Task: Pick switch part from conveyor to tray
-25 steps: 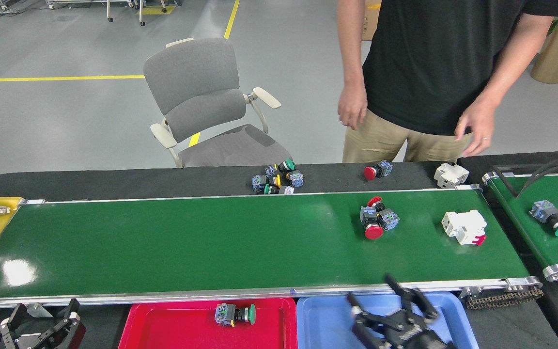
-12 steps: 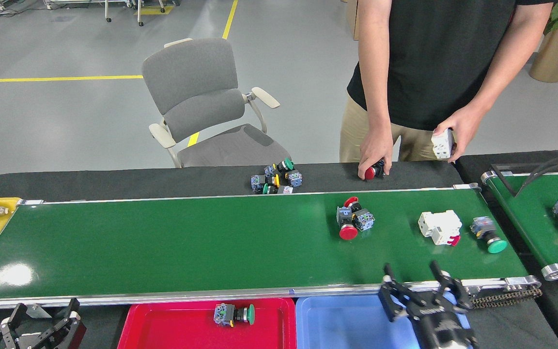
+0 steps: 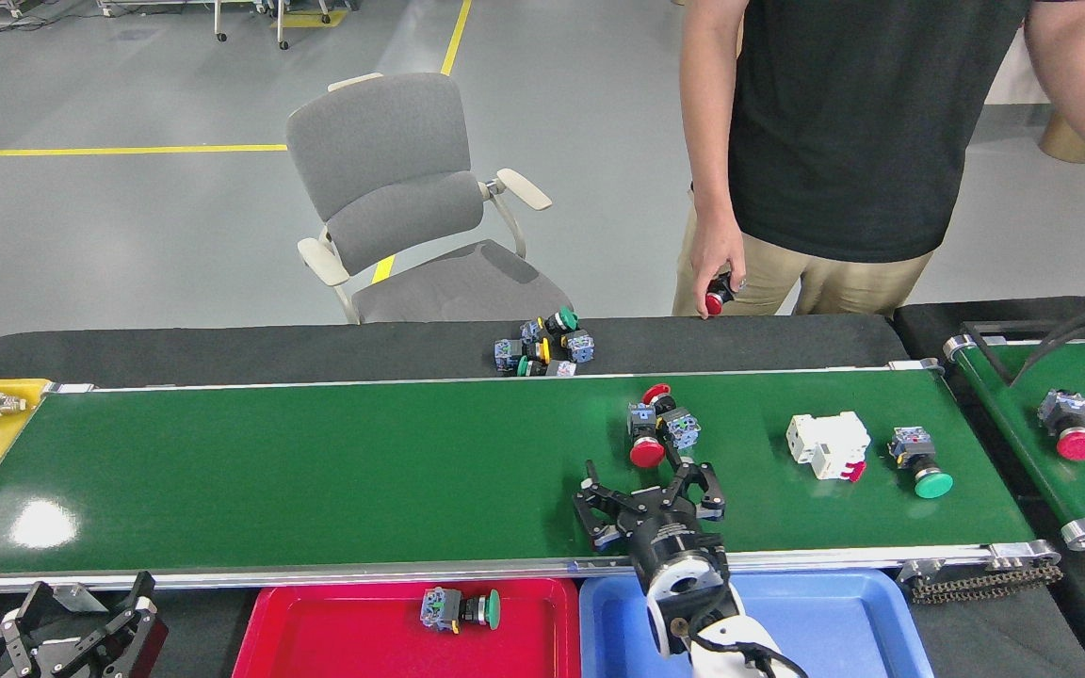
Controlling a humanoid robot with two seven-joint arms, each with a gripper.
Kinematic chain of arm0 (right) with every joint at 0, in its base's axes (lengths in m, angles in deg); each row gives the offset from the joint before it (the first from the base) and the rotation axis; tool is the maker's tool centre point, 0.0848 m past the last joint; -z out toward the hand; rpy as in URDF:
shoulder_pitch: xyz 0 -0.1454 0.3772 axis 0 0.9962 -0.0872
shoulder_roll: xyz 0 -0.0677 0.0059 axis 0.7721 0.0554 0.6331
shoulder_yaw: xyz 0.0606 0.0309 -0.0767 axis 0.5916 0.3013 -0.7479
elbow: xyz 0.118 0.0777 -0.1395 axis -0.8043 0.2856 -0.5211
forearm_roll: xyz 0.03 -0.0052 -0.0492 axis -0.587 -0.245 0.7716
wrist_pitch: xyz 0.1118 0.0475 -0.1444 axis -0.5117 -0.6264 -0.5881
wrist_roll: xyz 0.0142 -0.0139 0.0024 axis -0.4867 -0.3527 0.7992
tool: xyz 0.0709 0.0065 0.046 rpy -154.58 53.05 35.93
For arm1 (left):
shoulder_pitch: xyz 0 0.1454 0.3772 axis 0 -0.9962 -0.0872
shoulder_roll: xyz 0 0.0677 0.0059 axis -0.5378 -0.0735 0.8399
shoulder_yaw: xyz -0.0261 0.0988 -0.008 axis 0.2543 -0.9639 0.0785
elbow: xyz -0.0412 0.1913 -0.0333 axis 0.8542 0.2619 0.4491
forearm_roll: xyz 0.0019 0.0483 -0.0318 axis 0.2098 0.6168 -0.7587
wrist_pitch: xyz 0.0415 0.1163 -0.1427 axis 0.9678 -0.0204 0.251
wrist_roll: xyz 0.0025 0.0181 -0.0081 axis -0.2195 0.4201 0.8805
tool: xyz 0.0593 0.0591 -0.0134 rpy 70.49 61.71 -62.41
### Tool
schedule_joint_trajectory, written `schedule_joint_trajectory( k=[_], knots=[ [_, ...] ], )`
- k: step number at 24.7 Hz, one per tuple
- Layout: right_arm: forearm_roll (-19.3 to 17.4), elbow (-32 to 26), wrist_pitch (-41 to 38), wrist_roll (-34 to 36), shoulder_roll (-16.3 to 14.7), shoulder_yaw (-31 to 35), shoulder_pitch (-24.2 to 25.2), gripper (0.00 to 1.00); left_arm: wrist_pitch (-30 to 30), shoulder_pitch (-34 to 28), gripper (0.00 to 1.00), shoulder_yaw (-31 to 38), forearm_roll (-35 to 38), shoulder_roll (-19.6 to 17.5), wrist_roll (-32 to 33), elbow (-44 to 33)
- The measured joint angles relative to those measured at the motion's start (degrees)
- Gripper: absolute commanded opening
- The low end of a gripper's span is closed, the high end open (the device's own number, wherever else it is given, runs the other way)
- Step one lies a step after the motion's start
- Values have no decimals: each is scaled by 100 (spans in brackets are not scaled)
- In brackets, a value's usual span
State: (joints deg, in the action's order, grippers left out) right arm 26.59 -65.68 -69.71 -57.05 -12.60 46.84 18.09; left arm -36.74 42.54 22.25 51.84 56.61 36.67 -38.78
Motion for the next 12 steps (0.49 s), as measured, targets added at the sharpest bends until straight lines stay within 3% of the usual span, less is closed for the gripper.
schedule_joint_trajectory(
  k=[1,4,6,9,12],
  knots=[
    [-1,86,5,0,0,0,-59,90,0,26,100,-18,0,0,0,13],
    [-22,422,22,-6,2,-9,-263,42,-3,118,100,-82,0,0,0,67],
    [-57,574,14,-10,2,-15,-375,24,-3,176,100,-124,0,0,0,100],
    [-63,644,-58,-10,0,-66,-415,11,5,204,100,-163,0,0,0,125],
    [-71,630,-157,-12,-6,-158,-415,5,17,210,100,-166,0,0,0,130]
  ],
)
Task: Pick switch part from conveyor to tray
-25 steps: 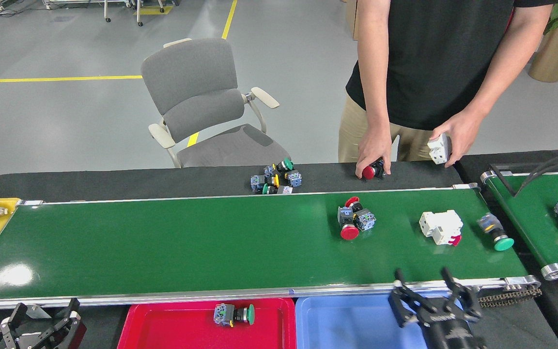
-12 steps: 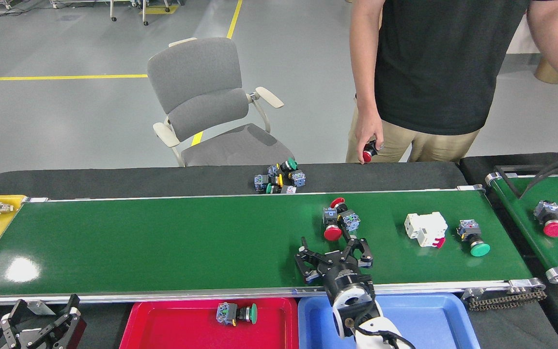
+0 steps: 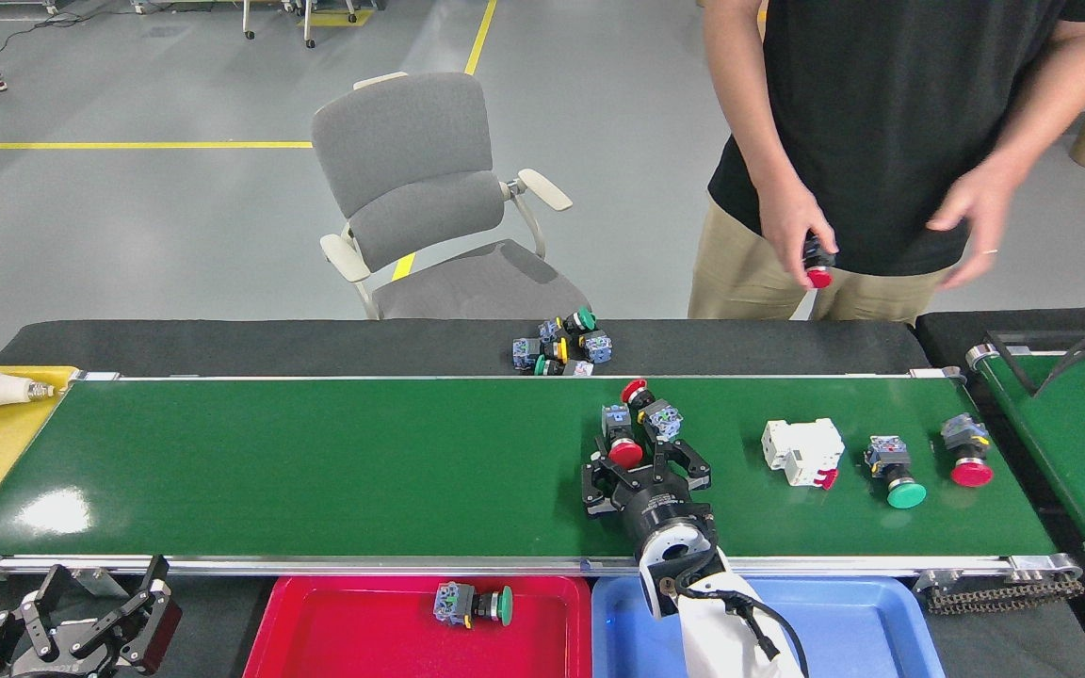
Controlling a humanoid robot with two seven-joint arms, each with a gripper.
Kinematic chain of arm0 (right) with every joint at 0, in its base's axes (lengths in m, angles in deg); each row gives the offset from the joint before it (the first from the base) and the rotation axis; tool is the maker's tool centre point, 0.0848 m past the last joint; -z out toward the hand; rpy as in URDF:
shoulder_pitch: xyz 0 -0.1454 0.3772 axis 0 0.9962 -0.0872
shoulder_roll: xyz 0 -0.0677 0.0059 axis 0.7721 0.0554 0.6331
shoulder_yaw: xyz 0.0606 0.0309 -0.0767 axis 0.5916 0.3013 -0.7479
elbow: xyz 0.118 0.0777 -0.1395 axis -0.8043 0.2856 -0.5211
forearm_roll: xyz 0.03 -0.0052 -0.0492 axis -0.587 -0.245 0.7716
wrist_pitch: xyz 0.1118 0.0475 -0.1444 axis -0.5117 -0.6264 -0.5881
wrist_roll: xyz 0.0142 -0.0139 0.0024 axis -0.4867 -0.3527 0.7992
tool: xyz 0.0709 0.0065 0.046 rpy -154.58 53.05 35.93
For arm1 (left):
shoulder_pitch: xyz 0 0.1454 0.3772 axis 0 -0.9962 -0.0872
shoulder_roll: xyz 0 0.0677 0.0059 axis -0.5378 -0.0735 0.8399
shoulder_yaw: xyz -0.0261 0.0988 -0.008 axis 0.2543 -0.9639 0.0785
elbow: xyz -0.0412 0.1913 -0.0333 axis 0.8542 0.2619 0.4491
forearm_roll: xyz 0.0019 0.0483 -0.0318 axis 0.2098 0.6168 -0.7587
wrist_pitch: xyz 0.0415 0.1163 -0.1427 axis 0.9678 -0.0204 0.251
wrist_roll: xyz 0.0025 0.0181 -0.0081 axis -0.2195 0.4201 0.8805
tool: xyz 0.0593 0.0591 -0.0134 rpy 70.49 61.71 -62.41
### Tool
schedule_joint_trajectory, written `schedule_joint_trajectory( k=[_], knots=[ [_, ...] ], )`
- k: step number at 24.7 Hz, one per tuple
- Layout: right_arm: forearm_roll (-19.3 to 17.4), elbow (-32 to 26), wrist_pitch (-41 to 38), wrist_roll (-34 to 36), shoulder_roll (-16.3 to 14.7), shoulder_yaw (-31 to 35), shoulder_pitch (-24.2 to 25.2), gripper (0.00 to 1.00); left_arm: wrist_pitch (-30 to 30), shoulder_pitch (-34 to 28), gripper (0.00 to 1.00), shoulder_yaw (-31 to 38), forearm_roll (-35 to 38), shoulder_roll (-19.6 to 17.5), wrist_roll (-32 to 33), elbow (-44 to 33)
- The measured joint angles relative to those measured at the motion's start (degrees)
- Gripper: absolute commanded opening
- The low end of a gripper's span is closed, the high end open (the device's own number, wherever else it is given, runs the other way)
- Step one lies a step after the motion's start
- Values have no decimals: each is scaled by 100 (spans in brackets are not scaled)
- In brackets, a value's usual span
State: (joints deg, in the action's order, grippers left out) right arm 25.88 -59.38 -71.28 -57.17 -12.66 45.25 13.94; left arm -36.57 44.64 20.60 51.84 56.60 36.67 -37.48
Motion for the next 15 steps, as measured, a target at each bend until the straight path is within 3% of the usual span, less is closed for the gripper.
schedule_joint_trajectory(
  k=[3,5,7,8,9,10,15],
  knots=[
    [0,-434,-232,7,-54,-139,120,4,6,-5,100,0,0,0,0,0],
    [1,-1162,-623,30,-207,-347,572,4,6,-6,100,0,0,0,0,-2],
    [3,-2111,-1340,47,-601,-546,1191,9,7,-7,100,0,0,0,0,-4],
    [5,-2529,-1757,49,-817,-567,1492,25,9,-7,100,0,0,0,0,-4],
    [6,-2884,-2180,52,-992,-570,1764,75,18,-7,100,0,0,0,0,-4],
    [11,-3153,-2633,54,-1094,-573,2005,100,29,-7,100,-1,0,0,0,-5],
    [12,-3353,-3895,59,-1102,-589,2220,100,9,0,100,-44,34,0,-8,-40]
  ],
)
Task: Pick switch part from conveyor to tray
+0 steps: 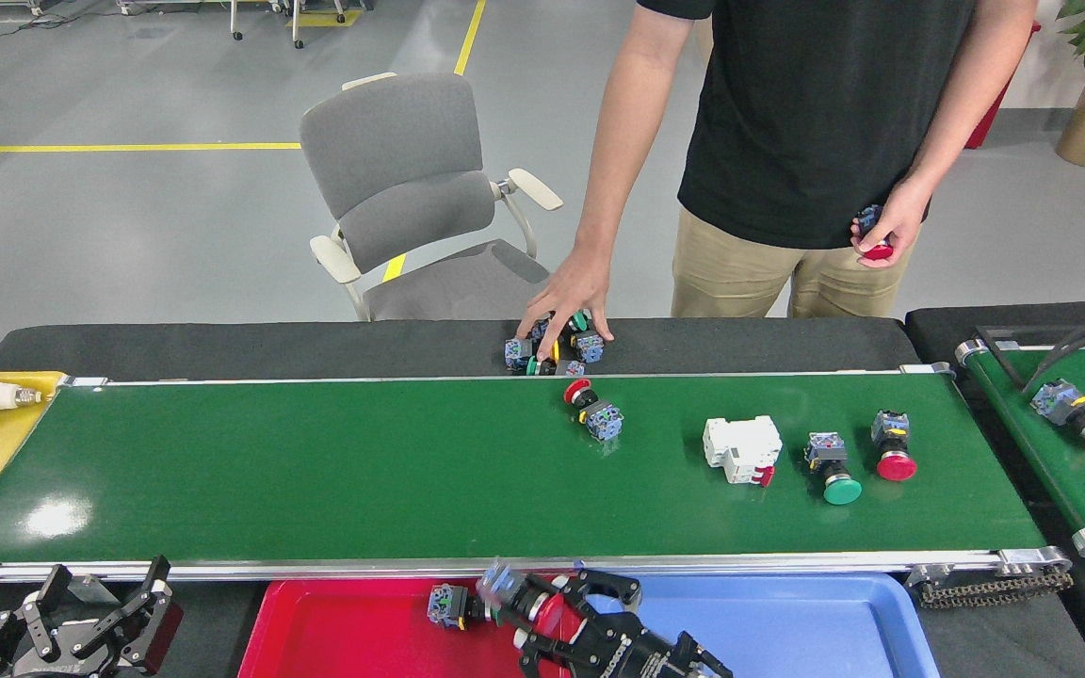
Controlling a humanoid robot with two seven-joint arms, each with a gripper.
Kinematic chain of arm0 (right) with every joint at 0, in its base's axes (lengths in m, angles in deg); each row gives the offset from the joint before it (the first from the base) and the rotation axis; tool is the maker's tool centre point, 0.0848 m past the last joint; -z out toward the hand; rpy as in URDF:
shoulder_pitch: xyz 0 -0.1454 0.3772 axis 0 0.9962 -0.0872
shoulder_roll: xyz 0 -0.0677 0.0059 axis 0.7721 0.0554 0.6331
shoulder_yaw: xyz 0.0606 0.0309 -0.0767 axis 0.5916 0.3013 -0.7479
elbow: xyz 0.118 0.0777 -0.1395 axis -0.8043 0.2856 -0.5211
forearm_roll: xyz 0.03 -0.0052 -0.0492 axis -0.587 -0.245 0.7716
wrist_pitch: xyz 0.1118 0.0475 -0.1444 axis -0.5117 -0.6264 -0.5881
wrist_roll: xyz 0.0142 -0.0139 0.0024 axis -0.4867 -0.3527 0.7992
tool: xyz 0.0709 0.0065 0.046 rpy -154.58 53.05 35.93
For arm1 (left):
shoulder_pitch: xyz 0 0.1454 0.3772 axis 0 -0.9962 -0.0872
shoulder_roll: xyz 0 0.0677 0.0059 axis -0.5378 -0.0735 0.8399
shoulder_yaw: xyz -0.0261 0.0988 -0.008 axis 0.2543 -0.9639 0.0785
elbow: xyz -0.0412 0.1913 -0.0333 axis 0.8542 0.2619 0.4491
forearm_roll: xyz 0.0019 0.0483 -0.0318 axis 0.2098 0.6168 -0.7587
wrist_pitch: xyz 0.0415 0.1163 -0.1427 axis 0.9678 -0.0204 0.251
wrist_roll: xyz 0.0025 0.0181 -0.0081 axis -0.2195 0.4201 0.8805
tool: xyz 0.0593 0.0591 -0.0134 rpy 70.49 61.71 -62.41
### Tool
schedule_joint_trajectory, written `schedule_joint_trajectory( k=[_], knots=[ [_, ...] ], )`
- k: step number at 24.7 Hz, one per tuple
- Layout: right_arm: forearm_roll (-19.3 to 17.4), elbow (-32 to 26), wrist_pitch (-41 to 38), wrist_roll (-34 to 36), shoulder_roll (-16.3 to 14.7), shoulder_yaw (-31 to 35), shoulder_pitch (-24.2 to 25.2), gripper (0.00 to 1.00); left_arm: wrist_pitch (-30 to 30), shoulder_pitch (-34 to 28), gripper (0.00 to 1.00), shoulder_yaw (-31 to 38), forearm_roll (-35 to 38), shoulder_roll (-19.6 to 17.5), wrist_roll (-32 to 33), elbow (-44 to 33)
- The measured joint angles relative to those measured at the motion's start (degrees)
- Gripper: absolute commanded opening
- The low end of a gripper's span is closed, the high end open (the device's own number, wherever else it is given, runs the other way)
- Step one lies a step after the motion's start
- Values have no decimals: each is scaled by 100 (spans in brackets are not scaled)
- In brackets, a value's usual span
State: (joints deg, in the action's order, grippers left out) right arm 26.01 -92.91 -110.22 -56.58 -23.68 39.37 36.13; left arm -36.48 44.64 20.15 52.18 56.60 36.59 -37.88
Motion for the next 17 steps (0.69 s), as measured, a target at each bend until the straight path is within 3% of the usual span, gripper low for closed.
schedule_joint_trajectory(
  k=[4,7,9,12,17],
  knots=[
    [-327,-136,-154,0,12,373,50,100,-13,108,100,-400,37,0,3,-334],
    [-701,-505,75,6,127,1686,670,99,-22,183,100,-848,171,9,48,-602],
    [-753,-664,415,47,395,2508,1190,99,65,502,100,-1325,392,88,121,-652],
    [-761,-743,1004,394,621,3413,1741,99,309,1107,100,-2083,832,516,422,-658],
    [-634,-726,2131,520,620,3526,1756,99,483,1858,100,-2866,1804,1643,730,-14]
  ],
)
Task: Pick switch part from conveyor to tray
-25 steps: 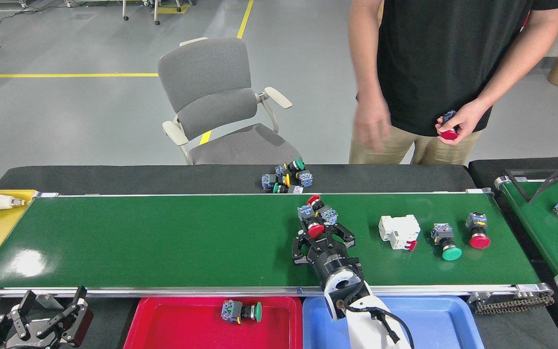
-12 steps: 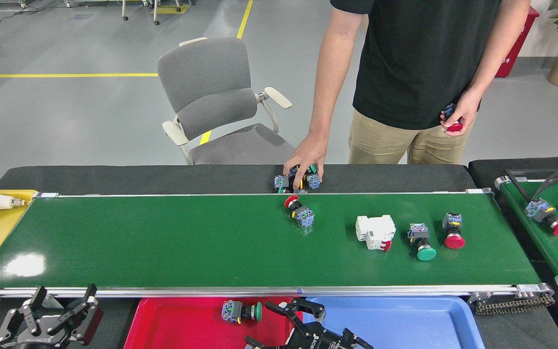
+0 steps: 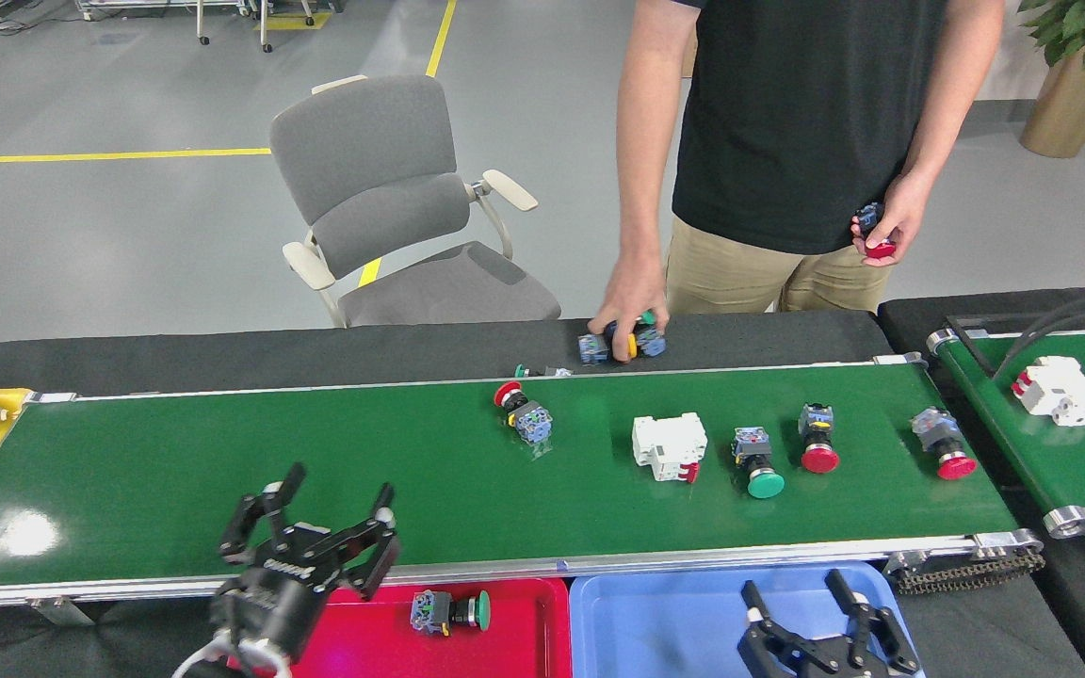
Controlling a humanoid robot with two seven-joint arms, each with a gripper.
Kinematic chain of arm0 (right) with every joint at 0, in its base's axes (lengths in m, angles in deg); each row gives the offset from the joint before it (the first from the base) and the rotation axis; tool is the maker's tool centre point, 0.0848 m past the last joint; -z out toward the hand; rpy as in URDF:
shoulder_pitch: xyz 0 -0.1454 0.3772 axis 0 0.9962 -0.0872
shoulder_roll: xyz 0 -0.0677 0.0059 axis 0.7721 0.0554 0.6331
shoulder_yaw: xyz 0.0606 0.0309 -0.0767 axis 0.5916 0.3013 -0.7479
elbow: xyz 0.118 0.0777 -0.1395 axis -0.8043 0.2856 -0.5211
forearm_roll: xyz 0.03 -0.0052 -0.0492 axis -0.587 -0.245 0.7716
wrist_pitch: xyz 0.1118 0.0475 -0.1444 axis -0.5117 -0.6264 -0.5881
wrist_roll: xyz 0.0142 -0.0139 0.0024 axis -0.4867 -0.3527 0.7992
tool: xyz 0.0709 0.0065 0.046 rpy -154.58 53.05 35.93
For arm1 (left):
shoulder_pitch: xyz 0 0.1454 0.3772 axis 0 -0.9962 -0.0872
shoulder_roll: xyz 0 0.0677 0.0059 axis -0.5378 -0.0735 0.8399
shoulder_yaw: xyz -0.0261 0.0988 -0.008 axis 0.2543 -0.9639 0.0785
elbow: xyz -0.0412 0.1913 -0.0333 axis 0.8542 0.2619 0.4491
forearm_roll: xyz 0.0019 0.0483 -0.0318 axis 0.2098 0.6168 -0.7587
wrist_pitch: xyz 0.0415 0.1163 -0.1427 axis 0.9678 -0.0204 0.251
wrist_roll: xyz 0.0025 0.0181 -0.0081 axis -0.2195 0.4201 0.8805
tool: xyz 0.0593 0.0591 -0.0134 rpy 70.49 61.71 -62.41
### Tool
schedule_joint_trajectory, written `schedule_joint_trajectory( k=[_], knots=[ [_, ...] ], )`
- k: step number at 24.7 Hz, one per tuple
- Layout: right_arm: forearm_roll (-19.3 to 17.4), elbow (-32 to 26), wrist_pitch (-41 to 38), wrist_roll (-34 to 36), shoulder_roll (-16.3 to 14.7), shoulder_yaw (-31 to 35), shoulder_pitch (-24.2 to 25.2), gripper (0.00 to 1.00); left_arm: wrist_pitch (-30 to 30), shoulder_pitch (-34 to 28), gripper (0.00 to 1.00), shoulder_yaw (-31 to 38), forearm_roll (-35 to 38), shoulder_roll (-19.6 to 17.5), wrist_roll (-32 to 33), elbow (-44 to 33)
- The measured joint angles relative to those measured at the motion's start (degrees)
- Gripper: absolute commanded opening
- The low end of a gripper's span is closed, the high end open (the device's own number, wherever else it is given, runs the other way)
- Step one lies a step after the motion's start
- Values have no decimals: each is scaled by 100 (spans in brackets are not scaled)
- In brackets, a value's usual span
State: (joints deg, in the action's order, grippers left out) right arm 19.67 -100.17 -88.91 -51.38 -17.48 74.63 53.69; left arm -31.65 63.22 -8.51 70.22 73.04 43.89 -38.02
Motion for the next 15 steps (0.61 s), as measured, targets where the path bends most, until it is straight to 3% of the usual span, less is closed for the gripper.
schedule_joint_trajectory(
  k=[3,6,11,13,15],
  knots=[
    [442,88,452,-18,3,-442,-459,99,9,477,100,-160,361,462,45,752],
    [709,542,869,-272,6,-1059,-1037,99,34,740,100,-168,403,537,68,1235],
    [766,1715,1770,-386,6,-2059,-2153,99,188,1260,100,-127,403,538,77,2048],
    [764,2071,1949,-393,14,-2183,-2376,99,281,1540,100,-64,395,538,77,2403],
    [754,2303,2052,-397,45,-2200,-2506,90,315,1741,100,45,381,538,79,2681]
  ],
)
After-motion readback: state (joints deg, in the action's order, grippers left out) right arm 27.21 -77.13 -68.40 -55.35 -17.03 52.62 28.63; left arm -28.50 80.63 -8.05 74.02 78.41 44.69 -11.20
